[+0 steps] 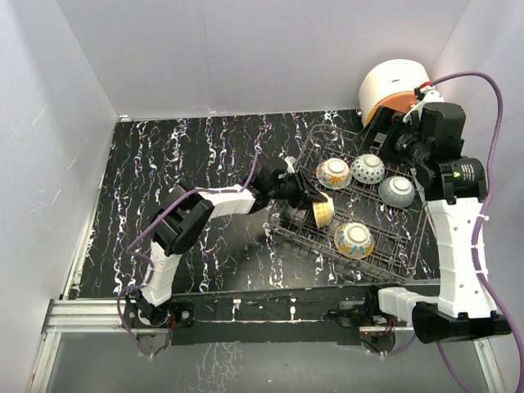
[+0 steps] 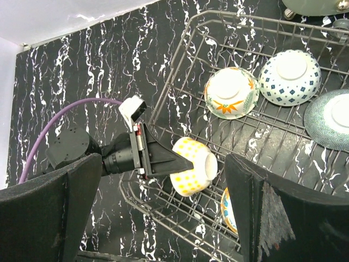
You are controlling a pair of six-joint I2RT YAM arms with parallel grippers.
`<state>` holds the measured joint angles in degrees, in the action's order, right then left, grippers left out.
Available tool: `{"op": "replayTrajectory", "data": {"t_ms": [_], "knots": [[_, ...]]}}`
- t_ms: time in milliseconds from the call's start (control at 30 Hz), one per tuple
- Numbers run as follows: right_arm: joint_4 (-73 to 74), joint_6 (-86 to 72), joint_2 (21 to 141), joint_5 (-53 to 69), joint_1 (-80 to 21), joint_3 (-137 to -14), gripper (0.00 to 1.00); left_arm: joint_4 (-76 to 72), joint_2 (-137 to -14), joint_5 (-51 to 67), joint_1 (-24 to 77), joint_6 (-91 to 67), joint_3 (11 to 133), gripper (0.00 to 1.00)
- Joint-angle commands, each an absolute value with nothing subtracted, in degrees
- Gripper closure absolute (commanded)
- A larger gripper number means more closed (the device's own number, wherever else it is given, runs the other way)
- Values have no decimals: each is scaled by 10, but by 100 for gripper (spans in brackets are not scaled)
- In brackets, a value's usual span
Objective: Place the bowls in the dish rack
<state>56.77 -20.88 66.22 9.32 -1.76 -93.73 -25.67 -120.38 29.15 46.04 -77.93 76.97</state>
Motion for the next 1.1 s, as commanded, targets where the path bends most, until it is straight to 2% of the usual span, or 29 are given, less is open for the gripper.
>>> {"op": "replayTrajectory", "data": {"t_ms": [0,167,333,600,800,1067], "knots": [[543,-204,660,103,-15,-930,1,-218,-1167,290,449,-767,743,70],[545,-202,659,101,-15,-932,1,-205,-1154,286,444,-754,733,55],[546,-203,659,105,-15,-929,1,-170,-1138,282,434,-729,737,47],[541,-204,658,104,-15,-921,1,-38,-1098,265,406,-651,751,47],[540,-203,655,104,-15,-915,1,99,-1089,228,402,-559,806,48],[540,-207,656,103,-15,-913,1,100,-1080,244,408,-516,888,45]]}}
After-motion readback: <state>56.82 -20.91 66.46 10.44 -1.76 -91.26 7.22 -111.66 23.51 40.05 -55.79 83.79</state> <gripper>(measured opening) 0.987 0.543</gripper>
